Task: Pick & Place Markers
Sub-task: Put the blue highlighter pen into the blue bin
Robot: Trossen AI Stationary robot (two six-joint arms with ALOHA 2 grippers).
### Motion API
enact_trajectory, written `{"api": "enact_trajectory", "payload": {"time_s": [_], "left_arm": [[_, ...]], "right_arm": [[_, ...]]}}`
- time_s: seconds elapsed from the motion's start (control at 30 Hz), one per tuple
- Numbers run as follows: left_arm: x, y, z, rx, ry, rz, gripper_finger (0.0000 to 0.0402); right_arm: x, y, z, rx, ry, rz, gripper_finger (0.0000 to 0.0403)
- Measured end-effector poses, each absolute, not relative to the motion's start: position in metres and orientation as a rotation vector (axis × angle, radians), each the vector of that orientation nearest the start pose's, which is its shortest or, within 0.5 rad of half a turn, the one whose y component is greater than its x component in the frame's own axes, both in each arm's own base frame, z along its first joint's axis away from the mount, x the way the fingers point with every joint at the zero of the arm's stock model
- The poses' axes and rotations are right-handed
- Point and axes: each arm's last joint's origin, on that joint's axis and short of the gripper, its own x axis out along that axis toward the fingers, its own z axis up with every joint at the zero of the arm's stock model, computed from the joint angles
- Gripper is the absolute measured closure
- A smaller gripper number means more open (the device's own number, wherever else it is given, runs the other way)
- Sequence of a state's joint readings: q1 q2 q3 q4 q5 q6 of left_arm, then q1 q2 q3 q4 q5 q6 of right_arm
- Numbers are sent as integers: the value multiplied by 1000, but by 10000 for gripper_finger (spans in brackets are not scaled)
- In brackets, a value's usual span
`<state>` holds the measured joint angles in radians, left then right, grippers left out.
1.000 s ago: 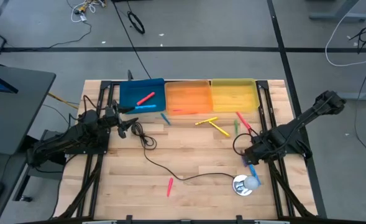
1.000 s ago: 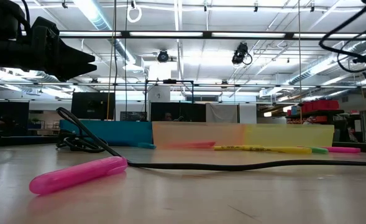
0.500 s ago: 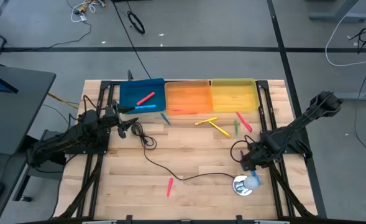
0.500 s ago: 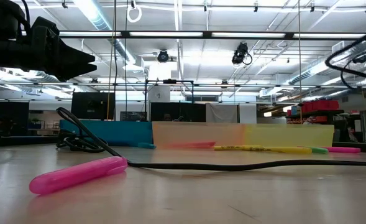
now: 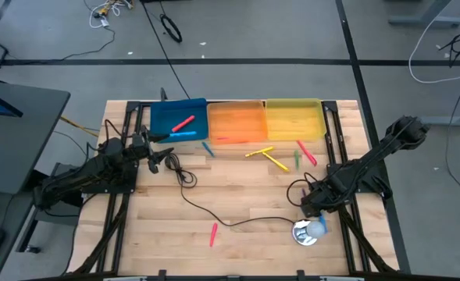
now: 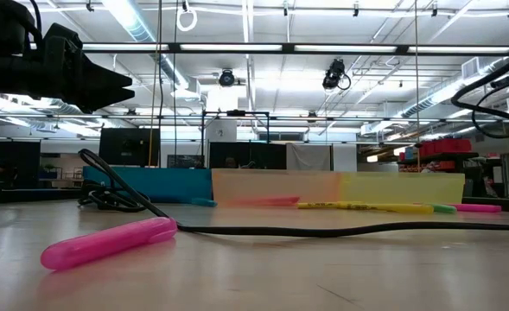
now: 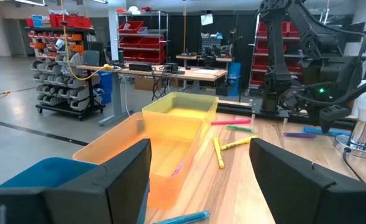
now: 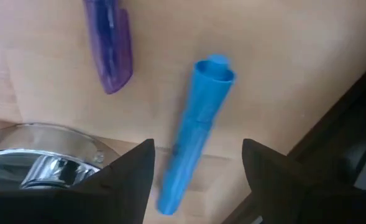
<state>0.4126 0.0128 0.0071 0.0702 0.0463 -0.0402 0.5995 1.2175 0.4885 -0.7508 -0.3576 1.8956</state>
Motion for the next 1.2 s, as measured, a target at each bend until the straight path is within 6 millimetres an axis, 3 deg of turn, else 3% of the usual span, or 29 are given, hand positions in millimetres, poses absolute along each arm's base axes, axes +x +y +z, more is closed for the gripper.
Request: {"api": "enact_trajectory", "payload": {"time_s": [0.7, 0.83, 1.13, 1.2], "left_arm": [[90, 38, 172, -25, -70, 365, 122], [90, 38, 172, -25, -71, 365, 122], [90, 38, 172, -25, -71, 365, 122], [90, 38, 172, -25, -71, 365, 122]], "right_arm": [[131, 102, 125, 1274, 1627, -878, 168], [131, 102, 125, 1283, 1626, -882, 206], [130, 102, 125, 1281, 1640, -887, 350], [130, 102, 125, 1281, 1642, -887, 363]]}}
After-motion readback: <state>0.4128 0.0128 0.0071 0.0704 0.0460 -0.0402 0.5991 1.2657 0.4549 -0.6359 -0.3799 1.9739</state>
